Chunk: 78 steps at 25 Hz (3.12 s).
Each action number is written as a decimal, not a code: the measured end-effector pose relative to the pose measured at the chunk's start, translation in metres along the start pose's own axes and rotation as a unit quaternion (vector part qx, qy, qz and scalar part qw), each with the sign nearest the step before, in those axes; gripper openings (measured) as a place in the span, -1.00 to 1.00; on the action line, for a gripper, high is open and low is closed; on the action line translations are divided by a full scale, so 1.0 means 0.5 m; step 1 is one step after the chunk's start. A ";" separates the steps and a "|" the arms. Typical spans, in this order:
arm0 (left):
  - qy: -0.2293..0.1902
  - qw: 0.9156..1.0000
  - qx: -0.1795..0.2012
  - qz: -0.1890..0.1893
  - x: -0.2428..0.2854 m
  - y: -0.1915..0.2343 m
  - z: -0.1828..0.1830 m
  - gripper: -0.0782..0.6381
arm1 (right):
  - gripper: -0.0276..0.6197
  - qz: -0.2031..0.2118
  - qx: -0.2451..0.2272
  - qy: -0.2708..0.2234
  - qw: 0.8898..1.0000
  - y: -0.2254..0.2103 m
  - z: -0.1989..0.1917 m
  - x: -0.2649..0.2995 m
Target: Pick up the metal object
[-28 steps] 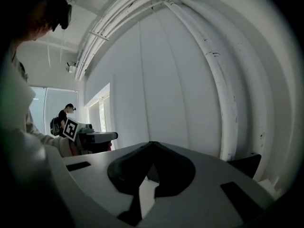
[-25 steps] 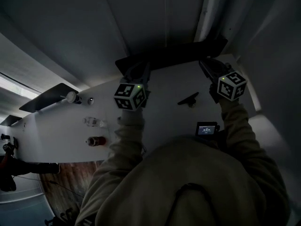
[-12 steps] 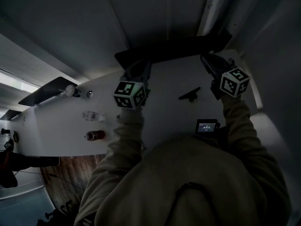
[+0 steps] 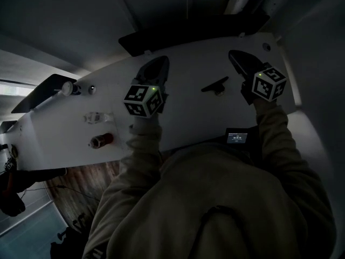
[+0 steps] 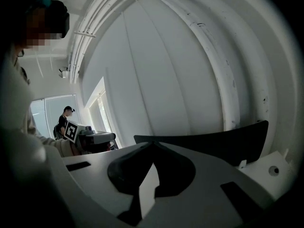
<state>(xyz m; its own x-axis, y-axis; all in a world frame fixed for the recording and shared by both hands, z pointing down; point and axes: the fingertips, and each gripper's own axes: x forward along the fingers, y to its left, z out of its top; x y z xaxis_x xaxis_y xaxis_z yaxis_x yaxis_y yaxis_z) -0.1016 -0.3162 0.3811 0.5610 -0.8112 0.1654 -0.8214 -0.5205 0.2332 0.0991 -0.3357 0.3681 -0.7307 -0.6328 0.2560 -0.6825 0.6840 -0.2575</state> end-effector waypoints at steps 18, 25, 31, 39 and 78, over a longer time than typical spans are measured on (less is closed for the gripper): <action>0.062 0.998 -0.009 -0.025 0.014 -0.069 -0.187 -0.77 | -0.85 0.001 0.021 0.080 0.997 0.000 -0.181 -0.022; 0.071 0.996 -0.044 -0.029 0.016 -0.088 -0.239 -0.77 | -0.85 -0.004 0.052 0.094 0.994 -0.005 -0.247 -0.033; 0.092 0.994 -0.055 -0.036 0.013 -0.099 -0.300 -0.77 | -0.85 -0.014 0.068 0.101 0.992 -0.014 -0.309 -0.030; 0.104 0.991 -0.079 -0.043 0.025 -0.103 -0.361 -0.77 | -0.85 -0.030 0.069 0.136 0.988 -0.033 -0.397 -0.045; 0.142 0.974 -0.171 -0.033 0.023 -0.089 -0.523 -0.77 | -0.16 -0.096 -0.002 0.274 0.957 -0.120 -0.655 0.024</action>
<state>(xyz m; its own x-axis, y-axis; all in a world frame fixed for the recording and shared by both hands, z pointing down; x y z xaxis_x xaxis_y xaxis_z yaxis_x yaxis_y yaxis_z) -0.0317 -0.2327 0.6230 0.6574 -0.6473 0.3856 -0.7272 -0.4109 0.5499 0.1355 -0.2653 0.6918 -0.4747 -0.4620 0.7491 -0.8031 0.5756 -0.1538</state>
